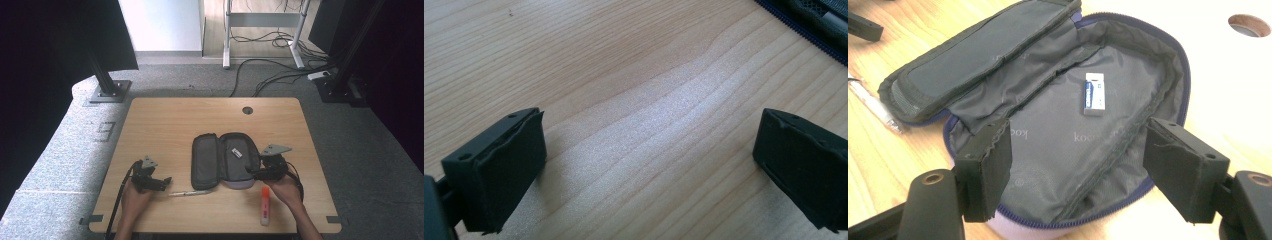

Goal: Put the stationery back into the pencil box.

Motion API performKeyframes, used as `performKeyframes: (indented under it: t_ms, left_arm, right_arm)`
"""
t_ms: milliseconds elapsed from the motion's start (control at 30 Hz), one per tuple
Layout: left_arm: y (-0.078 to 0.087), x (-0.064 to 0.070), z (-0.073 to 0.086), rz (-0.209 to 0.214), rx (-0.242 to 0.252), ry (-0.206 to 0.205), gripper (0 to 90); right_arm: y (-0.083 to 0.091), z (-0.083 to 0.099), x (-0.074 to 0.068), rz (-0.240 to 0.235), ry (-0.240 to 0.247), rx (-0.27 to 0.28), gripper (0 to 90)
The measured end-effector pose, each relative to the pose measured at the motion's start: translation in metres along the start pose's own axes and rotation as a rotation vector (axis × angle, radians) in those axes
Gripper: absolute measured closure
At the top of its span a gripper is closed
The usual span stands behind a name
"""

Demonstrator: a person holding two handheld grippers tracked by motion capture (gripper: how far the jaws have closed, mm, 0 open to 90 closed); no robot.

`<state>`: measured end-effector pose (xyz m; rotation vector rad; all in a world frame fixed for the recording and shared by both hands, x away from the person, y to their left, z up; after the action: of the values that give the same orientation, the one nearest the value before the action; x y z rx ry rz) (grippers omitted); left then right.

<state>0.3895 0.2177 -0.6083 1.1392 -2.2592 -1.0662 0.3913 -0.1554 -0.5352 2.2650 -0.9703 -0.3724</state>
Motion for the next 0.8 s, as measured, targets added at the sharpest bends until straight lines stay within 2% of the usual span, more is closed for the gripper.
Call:
performKeyframes:
  t_ms: [500,800]
  left_arm:
    - [0.000,0.000,0.000,0.000,0.000,0.000,0.6]
    - [0.000,0.000,0.000,-0.001,0.001,0.000,0.6]
  right_arm:
    - [0.017,0.019,-0.002,0.015,-0.031,0.009,27.0]
    - [0.028,0.034,-0.011,0.020,-0.033,0.008,27.2]
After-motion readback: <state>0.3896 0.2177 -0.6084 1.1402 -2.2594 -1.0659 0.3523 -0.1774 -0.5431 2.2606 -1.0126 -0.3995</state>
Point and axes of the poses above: each handheld gripper's, and its own axes: y roughly backward along the jaws, z roughly out of its underside, x roughly to its right, the point moved 8 cm from there along -y, roughly forward along the jaws, and after that the axes turned 2 degrees about -x, right-handed, at the moved point
